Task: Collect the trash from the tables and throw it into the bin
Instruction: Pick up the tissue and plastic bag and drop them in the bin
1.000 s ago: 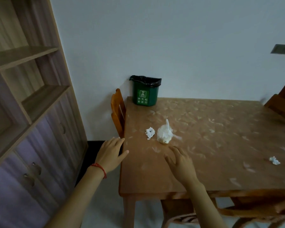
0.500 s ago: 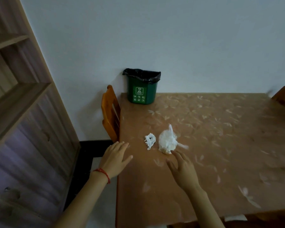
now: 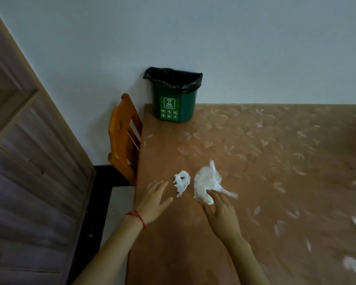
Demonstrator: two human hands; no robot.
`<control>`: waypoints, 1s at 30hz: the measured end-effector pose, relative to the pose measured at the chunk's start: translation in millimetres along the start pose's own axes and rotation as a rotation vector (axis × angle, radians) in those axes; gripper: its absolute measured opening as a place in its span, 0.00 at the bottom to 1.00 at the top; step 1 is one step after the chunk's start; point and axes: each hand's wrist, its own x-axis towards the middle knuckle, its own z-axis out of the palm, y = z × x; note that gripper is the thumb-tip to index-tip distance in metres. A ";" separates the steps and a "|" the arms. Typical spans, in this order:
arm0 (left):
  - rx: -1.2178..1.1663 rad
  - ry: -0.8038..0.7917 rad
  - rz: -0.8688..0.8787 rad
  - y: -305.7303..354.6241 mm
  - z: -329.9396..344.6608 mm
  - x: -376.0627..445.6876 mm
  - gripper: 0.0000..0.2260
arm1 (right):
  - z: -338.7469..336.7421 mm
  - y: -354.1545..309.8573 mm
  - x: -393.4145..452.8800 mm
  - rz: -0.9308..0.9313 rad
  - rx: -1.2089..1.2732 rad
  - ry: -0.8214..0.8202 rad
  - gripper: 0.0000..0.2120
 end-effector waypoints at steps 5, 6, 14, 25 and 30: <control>-0.124 -0.024 0.023 3.3 13.7 29.3 0.25 | 12.1 6.6 10.6 0.057 0.025 0.028 0.24; -0.168 -0.020 0.033 3.5 16.8 35.4 0.24 | 15.1 9.1 11.9 0.065 0.021 0.033 0.23; -0.326 -0.045 0.008 4.1 45.9 93.1 0.26 | 27.6 20.8 16.5 0.164 0.039 0.084 0.24; -0.319 -0.079 -0.062 -3.4 78.6 143.0 0.32 | 41.8 34.9 32.0 0.213 0.072 0.114 0.19; -0.254 -0.107 0.014 -3.8 90.2 150.5 0.33 | 47.1 38.4 35.7 0.206 0.059 0.104 0.18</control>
